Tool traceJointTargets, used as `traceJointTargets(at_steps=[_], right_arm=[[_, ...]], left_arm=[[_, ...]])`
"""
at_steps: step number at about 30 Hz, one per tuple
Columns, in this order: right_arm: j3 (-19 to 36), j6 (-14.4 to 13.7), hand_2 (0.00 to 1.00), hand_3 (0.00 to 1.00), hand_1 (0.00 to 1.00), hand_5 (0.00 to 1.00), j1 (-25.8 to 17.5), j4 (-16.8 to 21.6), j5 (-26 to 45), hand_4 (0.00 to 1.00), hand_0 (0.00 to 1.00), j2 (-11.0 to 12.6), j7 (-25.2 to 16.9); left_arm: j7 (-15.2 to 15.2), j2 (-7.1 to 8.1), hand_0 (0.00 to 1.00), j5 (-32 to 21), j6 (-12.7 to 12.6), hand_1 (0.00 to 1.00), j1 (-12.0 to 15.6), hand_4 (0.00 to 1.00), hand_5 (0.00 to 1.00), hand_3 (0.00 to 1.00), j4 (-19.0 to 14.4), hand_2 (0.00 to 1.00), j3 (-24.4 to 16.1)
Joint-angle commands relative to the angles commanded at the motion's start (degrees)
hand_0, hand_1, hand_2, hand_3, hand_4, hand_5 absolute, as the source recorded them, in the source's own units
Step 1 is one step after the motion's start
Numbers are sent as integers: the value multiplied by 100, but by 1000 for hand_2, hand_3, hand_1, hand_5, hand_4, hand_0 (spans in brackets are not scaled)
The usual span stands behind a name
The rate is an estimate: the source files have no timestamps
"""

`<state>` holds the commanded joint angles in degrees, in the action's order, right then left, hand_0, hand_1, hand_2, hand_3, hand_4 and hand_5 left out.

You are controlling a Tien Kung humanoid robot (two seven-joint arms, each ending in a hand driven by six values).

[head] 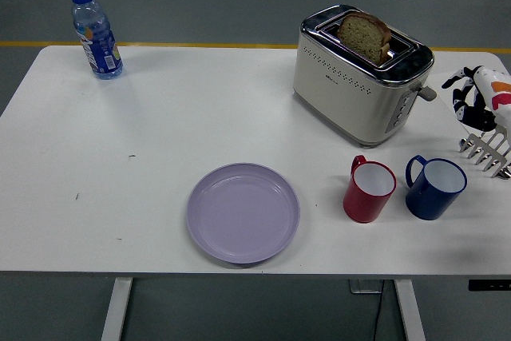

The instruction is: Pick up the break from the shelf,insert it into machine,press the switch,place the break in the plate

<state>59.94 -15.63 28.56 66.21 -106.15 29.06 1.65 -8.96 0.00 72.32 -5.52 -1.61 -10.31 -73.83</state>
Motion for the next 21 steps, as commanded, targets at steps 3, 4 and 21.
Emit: traceJointTargets(at_steps=[3,4,21], right_arm=[[-39,0,249,534,145,2,27,-46,-7,341,249,-56,-10],[-55,-6,249,534,145,2,48,-78,-17,341,249,-98,-9],[-89,-35,248,526,144,2,157,-369,-83,338,248,-379,-12]], left_arm=[[-1,0,702,-5,-1,777,-4,429,948,719,0,800,4],[-1,0,702,-6,-1,777,-8,429,948,719,0,800,8],[-20,0,702,-161,-5,778,-24,430,947,719,0,801,161]])
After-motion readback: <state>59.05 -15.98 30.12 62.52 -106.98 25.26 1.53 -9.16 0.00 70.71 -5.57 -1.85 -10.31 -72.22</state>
